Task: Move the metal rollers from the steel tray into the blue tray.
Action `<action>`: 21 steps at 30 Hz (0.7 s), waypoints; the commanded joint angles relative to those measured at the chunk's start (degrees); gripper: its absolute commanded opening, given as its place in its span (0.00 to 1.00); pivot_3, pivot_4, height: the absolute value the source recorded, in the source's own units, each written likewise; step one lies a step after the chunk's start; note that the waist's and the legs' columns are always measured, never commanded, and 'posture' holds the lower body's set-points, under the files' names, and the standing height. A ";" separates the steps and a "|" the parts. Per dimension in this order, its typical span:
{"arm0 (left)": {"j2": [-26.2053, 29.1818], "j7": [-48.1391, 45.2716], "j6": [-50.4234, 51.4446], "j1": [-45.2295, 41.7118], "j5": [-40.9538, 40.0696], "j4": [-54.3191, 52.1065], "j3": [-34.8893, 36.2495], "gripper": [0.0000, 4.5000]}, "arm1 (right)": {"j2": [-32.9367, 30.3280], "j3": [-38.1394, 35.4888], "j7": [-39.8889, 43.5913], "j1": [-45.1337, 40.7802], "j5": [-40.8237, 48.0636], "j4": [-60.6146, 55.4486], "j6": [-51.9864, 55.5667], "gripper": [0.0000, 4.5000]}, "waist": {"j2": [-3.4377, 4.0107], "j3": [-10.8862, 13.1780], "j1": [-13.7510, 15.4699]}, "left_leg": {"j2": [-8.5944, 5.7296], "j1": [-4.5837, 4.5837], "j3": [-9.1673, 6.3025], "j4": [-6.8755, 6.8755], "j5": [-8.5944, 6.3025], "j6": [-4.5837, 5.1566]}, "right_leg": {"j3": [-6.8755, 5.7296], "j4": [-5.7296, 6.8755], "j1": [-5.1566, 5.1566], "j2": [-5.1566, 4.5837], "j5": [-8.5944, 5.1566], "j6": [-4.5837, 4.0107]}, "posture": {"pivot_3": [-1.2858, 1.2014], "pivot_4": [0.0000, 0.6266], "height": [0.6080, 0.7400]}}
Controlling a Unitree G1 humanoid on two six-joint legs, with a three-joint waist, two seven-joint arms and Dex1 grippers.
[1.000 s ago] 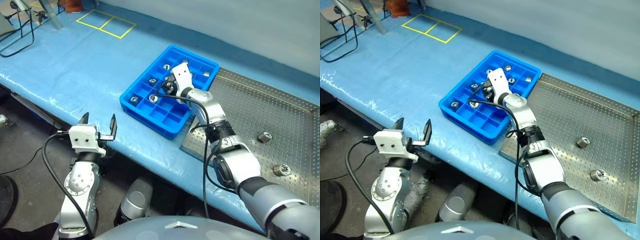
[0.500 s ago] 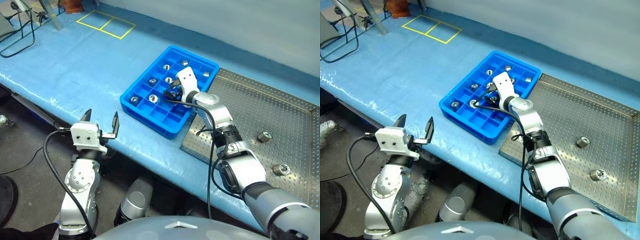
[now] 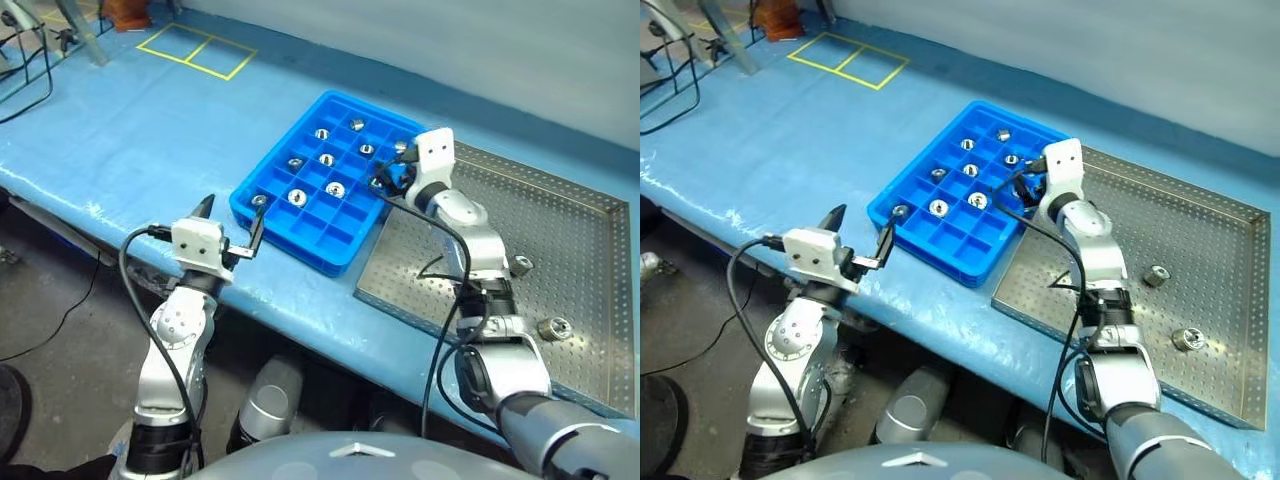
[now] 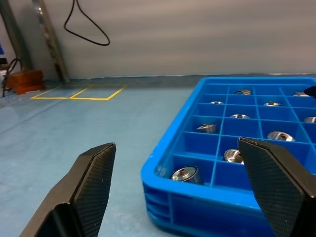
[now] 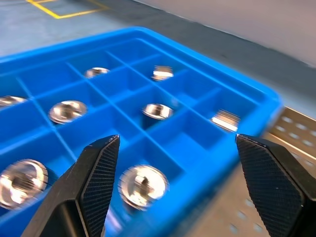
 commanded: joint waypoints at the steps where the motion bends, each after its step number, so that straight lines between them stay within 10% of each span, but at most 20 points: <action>1: 0.46 -2.24 -1.81 -2.66 -0.59 1.88 -1.54 0.97 | -1.91 -3.16 -1.59 2.57 0.87 -6.97 1.32 0.88 | 0.07 -0.04 -2.16 | 0.00 -0.01 0.00 0.02 0.00 0.00 | 0.01 -0.01 0.01 0.00 0.03 -0.01 | 0.61 0.24 1.00; 14: -0.23 -5.46 -3.13 -7.77 -1.42 7.72 -4.28 0.97 | -5.12 -3.03 -0.88 9.16 1.96 -13.18 14.35 0.88 | 0.26 -0.15 -19.83 | 0.01 0.58 -0.06 0.26 -0.02 0.27 | 0.12 -0.05 0.84 0.00 0.09 0.06 | 0.56 0.24 1.00; 21: -0.40 -5.72 -3.17 -7.44 -1.43 7.72 -4.22 0.97 | -2.17 -4.11 -0.10 6.84 5.29 -8.16 16.79 0.88 | 0.29 -0.17 -23.51 | 0.01 0.69 -0.05 0.31 0.08 0.41 | 0.34 0.07 0.90 0.10 0.21 0.24 | 0.57 0.24 1.00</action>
